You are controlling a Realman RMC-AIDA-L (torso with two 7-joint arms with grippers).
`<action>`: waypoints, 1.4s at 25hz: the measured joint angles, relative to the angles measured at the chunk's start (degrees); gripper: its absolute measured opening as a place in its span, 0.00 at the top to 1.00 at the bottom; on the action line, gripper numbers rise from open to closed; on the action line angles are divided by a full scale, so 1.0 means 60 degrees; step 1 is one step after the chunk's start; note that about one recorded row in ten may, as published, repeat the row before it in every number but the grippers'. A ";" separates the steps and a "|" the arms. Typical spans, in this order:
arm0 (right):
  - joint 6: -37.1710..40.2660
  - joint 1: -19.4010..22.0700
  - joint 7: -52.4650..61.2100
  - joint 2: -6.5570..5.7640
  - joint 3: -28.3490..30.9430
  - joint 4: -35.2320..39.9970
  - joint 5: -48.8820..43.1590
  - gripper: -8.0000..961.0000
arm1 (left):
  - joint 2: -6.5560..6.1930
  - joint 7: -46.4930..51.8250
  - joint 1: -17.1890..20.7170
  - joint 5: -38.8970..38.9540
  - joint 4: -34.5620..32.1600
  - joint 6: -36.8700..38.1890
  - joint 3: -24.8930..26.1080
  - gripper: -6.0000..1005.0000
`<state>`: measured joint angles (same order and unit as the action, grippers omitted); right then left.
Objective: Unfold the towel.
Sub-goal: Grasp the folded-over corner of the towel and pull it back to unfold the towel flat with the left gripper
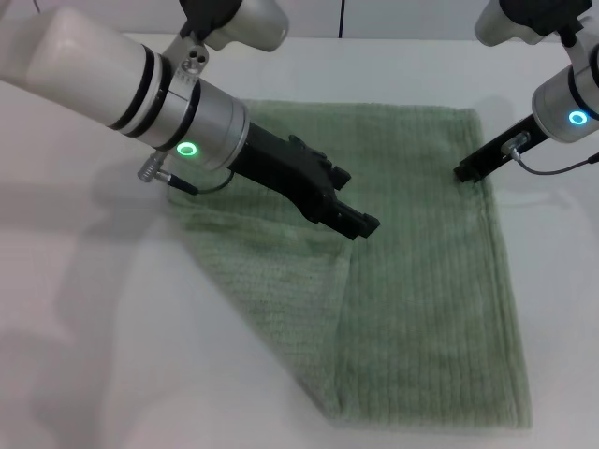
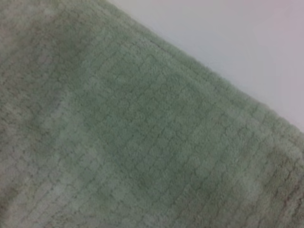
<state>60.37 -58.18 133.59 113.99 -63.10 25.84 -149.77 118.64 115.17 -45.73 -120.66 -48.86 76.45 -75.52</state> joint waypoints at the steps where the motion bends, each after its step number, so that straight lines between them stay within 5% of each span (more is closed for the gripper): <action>1: 0.0000 0.0000 0.0000 0.0000 0.0000 0.0000 0.0000 0.99 | 0.0000 0.0000 0.0000 0.0000 0.0000 0.0000 0.0000 0.22; 35: -0.0029 -0.0009 0.0001 0.0000 -0.0059 -0.0177 -0.0043 0.99 | 0.0001 0.0127 -0.0347 0.0014 0.0847 -0.0786 -0.0795 0.23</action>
<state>60.20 -58.23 133.60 113.99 -63.45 24.78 -150.02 118.65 115.94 -47.81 -120.58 -43.78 71.74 -80.29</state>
